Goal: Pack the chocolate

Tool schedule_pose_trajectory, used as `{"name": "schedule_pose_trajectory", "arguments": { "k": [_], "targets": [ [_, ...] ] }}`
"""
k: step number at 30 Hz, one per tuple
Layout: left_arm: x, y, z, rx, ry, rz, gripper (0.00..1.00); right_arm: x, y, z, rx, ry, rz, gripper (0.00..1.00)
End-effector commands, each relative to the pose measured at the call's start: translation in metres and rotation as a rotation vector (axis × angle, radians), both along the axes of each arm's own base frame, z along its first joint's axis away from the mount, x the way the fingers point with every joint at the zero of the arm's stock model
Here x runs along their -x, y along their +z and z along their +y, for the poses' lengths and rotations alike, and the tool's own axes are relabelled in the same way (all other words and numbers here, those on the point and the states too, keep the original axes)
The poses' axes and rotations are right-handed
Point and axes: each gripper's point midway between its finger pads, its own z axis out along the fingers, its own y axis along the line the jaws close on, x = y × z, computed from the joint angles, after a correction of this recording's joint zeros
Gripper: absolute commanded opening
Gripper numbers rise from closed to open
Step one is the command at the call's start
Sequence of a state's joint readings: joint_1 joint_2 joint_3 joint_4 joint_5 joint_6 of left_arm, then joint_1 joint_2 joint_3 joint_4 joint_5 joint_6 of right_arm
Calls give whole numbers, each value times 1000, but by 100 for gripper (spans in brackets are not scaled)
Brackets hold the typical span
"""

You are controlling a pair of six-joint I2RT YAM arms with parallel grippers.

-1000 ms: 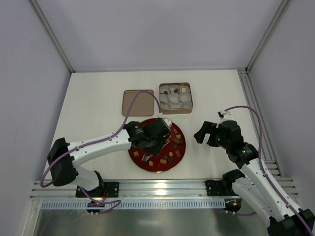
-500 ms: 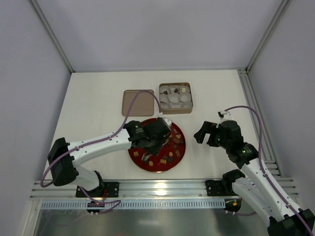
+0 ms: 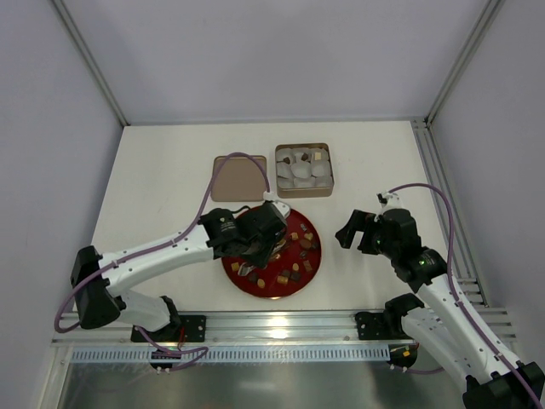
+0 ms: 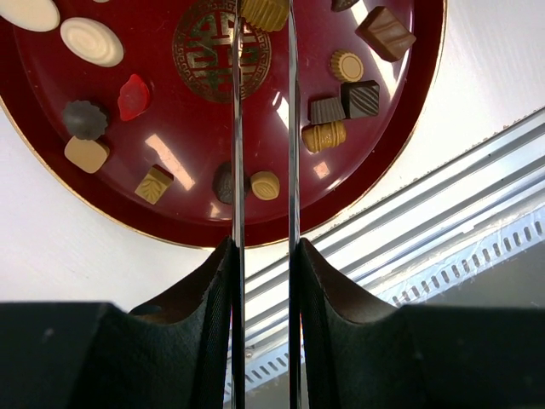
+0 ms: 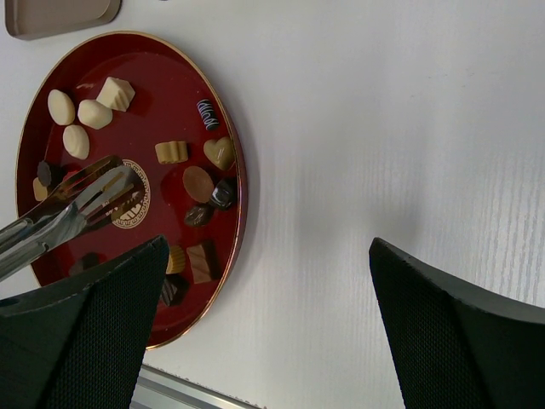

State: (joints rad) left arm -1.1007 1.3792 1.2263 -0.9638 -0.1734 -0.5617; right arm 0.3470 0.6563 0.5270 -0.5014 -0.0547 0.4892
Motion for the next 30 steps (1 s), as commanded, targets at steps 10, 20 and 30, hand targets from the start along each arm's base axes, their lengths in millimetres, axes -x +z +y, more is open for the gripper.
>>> {"name": "schedule_pose_trajectory", "arguments": {
  "k": [10,20,30],
  "targets": [
    [-18,43,-7,57,19,-104,27,-6,8,3,-22,-6,-37,100],
    [-86,82,-24,82,72,-196,27,-9,10,5,-30,-6,-42,100],
    [-187,94,-33,71,142,-269,26,-13,14,5,-22,-2,-47,100]
  ]
}}
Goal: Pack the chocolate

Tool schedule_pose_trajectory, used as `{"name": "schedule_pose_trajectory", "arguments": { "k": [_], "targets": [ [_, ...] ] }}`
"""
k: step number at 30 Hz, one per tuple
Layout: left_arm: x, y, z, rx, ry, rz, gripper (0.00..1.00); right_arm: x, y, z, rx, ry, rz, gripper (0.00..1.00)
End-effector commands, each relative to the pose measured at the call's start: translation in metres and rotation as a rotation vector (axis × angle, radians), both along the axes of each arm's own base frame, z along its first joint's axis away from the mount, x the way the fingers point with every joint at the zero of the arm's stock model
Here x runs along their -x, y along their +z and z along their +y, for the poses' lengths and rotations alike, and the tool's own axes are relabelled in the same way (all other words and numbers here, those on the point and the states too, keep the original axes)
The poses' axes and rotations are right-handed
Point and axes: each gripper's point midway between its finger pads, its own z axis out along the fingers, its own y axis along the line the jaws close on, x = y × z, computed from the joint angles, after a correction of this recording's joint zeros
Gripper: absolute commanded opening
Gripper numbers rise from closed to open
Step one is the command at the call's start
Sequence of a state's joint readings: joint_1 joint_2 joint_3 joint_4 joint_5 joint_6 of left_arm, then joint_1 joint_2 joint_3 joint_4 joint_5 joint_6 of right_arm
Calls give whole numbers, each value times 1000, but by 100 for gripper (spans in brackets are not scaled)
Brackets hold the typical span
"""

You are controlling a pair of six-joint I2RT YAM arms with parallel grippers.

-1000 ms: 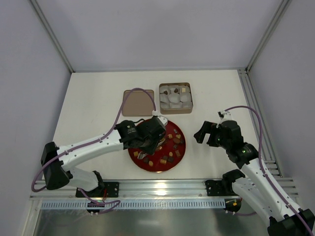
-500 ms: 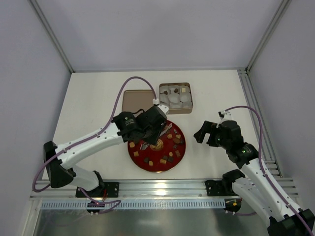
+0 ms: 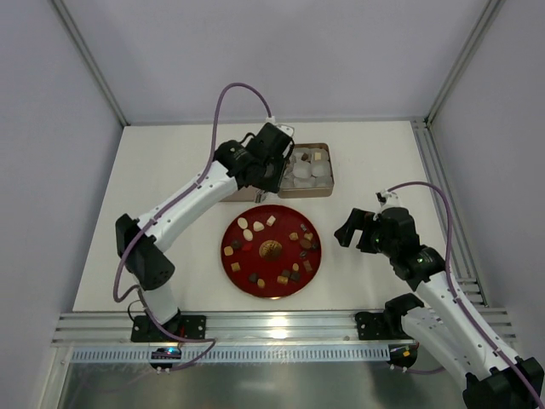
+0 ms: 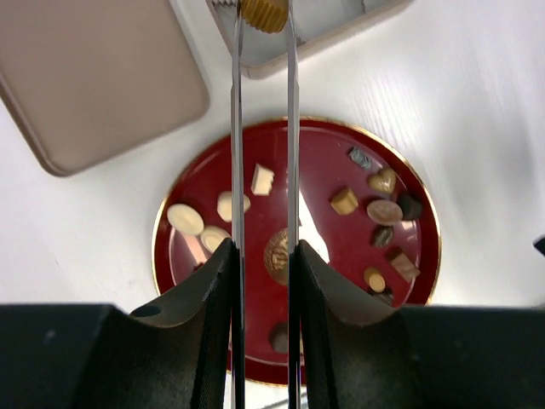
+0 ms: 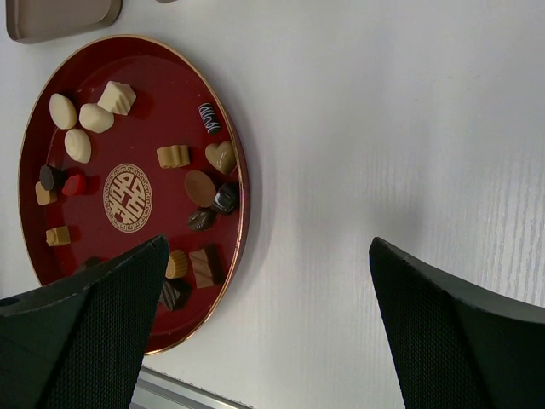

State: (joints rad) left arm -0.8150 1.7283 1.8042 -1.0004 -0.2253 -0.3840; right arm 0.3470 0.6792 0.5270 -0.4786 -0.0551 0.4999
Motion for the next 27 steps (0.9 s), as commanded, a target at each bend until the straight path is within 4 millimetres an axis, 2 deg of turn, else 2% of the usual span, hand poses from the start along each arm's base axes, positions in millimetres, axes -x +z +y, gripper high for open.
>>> {"name": "schedule_pose_trajectory", "arguments": {
  "k": [1,6,10,19,27],
  "targets": [
    [-34,15,-4,5,-15,-69,27,-9,15,4,-14,4,-51,100],
    [-69,-3,-11,-26,-14,-65,26,-11,17,5,-17,9,-50,100],
    [-89,-15,-13,-38,-8,-55,26,-11,17,5,-15,12,-54,100],
    [-93,-42,-13,-90,-16,-5,25,-10,13,4,-6,11,-46,100],
    [-88,-52,-8,-122,-20,20,27,-11,14,5,-9,9,-45,100]
  ]
}}
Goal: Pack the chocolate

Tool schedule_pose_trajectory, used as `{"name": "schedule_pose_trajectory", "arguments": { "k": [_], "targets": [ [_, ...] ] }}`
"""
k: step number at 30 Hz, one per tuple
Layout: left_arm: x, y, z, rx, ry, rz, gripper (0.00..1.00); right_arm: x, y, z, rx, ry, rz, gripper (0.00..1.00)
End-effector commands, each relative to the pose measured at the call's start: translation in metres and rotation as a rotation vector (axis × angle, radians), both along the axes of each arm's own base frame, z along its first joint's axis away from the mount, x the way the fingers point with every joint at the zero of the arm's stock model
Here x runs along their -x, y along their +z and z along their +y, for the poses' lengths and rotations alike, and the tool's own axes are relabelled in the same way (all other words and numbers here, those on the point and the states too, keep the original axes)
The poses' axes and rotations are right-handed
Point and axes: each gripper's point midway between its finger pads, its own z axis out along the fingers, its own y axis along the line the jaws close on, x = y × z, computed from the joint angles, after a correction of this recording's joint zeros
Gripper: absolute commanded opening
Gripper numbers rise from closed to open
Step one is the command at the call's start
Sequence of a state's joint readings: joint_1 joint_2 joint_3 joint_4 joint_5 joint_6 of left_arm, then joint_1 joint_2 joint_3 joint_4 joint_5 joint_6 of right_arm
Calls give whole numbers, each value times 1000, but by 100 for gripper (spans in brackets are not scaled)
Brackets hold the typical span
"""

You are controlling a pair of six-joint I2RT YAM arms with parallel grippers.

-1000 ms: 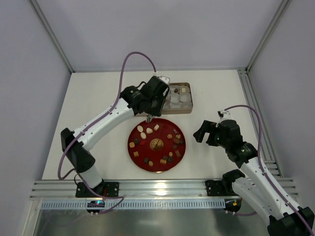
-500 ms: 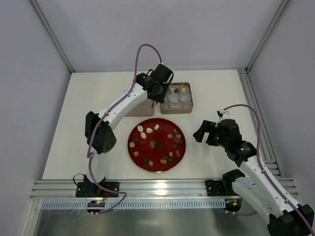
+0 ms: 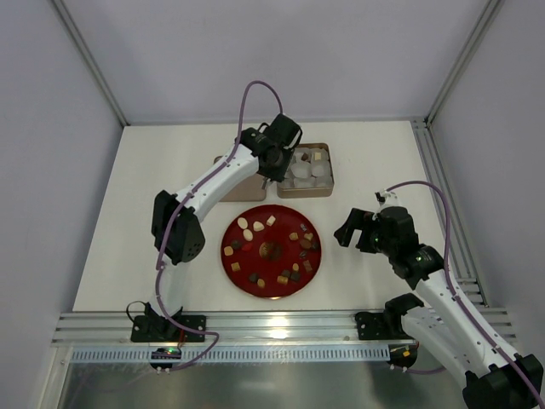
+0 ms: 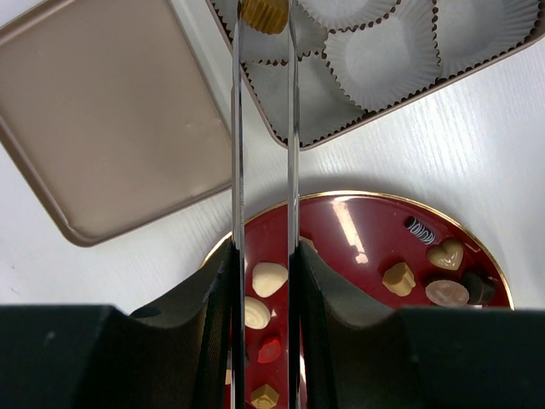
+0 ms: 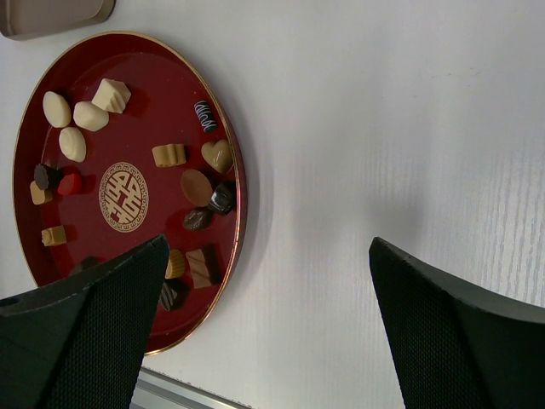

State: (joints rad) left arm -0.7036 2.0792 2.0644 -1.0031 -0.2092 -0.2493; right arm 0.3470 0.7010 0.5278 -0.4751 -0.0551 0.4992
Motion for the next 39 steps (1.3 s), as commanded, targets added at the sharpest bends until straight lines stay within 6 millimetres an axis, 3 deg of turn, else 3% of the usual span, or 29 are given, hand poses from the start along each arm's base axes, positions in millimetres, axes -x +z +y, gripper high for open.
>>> {"name": "schedule_pose_trajectory", "arguments": {
  "k": [1,22,28,32,39],
  "targets": [
    [-3,9,1,4,-13,-21,28,-11,18,5,-16,9,-62,100],
    [1,7,5,-21,-13,-8,42,-8,19,3,-17,5,-61,100],
    [2,11,6,-18,-15,-12,42,-7,18,3,-18,5,-58,100],
    [6,21,3,1,-22,-19,42,-7,19,3,-19,4,-63,100],
    [25,58,-9,66,-59,-65,41,-7,20,3,-19,2,-63,100]
  ]
}}
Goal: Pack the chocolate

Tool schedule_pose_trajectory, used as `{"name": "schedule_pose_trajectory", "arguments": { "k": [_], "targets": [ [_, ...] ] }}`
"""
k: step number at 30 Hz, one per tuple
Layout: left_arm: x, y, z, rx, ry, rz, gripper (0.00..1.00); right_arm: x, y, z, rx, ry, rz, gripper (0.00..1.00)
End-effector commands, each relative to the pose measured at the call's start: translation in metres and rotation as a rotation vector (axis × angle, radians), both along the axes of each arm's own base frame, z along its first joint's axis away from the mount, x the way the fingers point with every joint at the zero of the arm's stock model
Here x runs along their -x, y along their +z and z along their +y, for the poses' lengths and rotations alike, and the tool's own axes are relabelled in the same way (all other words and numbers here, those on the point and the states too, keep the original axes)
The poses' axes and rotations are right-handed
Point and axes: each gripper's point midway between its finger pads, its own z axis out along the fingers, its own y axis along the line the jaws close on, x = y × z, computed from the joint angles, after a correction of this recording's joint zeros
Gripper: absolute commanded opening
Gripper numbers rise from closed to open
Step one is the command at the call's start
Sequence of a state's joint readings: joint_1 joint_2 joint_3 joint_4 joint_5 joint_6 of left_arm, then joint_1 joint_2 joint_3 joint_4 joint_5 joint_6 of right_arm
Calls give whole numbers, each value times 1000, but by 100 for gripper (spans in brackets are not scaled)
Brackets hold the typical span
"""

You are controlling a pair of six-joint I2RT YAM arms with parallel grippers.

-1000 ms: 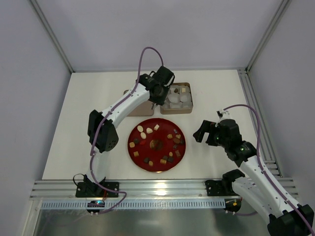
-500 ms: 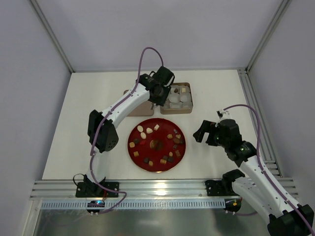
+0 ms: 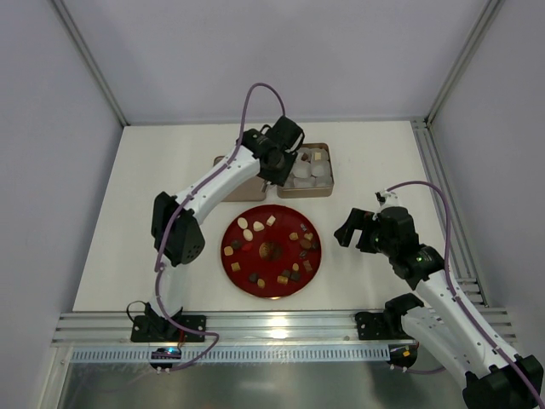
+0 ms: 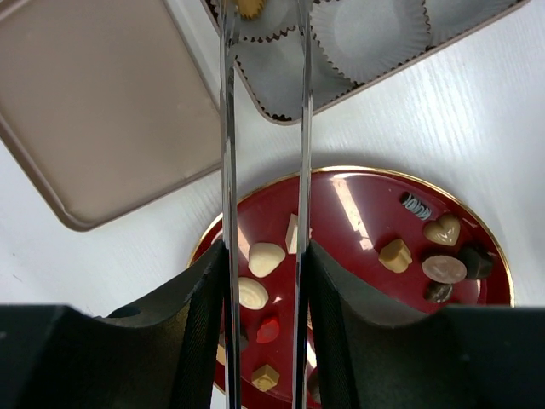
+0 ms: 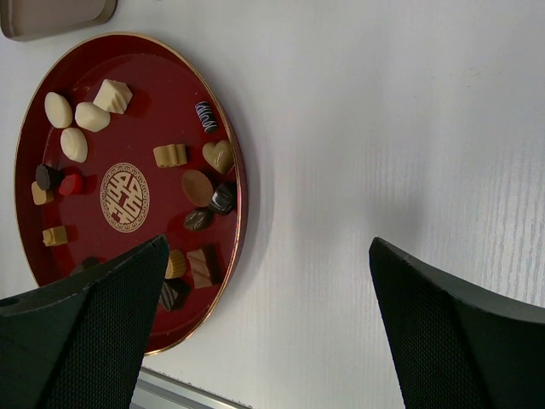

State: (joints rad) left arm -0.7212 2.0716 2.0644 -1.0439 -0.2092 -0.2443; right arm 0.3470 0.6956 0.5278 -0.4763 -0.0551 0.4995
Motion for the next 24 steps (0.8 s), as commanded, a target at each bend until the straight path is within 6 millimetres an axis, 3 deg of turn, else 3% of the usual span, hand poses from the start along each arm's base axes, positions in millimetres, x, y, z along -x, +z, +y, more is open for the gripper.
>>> {"name": "schedule_pose_trajectory", "arguments": {
  "k": [1,8,9,11,18,21,24],
  "targets": [
    [17,66,-8,106,-40,-97,40,-7,19,3,-18,2,-60,100],
    [60,95,-17,179,-87,-109,40,-7,21,2,-17,-2,-66,100],
    [67,88,-17,167,-93,-92,40,-7,22,2,-18,-2,-67,100],
    [86,95,-20,185,-108,-97,40,-6,23,2,-20,-3,-69,100],
    [146,74,-13,171,-123,-63,40,-3,23,0,-19,-5,-73,100],
    [167,74,-12,200,-131,-59,41,0,22,-1,-18,-4,-70,100],
    [183,59,-7,176,-143,-31,43,1,21,-2,-19,-6,-69,100]
  ]
}}
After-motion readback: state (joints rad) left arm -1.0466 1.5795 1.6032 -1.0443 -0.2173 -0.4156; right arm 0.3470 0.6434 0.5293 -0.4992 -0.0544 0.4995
